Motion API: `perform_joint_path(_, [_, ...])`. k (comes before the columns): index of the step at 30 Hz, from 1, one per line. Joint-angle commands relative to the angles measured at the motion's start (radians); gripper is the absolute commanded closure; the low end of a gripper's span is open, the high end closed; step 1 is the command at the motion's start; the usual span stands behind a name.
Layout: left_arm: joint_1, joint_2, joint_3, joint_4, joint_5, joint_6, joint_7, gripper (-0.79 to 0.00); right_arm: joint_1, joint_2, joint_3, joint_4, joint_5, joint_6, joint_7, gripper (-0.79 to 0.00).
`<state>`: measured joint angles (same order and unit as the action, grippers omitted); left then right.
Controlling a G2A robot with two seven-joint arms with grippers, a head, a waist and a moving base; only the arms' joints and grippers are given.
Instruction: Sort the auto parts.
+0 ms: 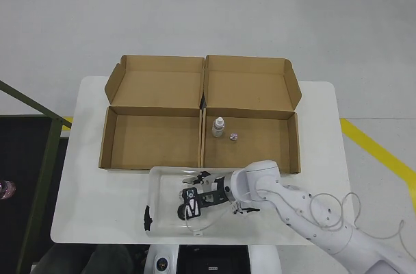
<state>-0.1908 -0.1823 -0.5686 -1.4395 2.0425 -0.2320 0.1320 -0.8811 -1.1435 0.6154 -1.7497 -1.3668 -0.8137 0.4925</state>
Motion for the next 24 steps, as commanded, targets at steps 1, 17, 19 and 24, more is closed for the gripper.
perform_joint_path(1, [0.0, 0.0, 0.0, 0.0, 0.0, 0.0, 0.0, -0.785, 0.005, -0.005, -0.008, 0.012, -0.002, 0.0, 0.002, -0.379])
perform_joint_path(17, [0.0, 0.0, 0.0, 0.0, 0.0, 0.0, 0.0, -0.785, 0.036, -0.042, -0.055, 0.07, -0.001, -0.013, 0.001, -0.388])
perform_joint_path(19, [0.0, 0.0, 0.0, 0.0, 0.0, 0.0, 0.0, -0.785, 0.041, -0.047, -0.062, 0.079, -0.002, -0.015, -0.001, -0.388])
perform_joint_path(24, [0.0, 0.0, 0.0, 0.0, 0.0, 0.0, 0.0, -0.785, 0.052, -0.059, -0.076, 0.102, -0.003, -0.019, -0.002, -0.388])
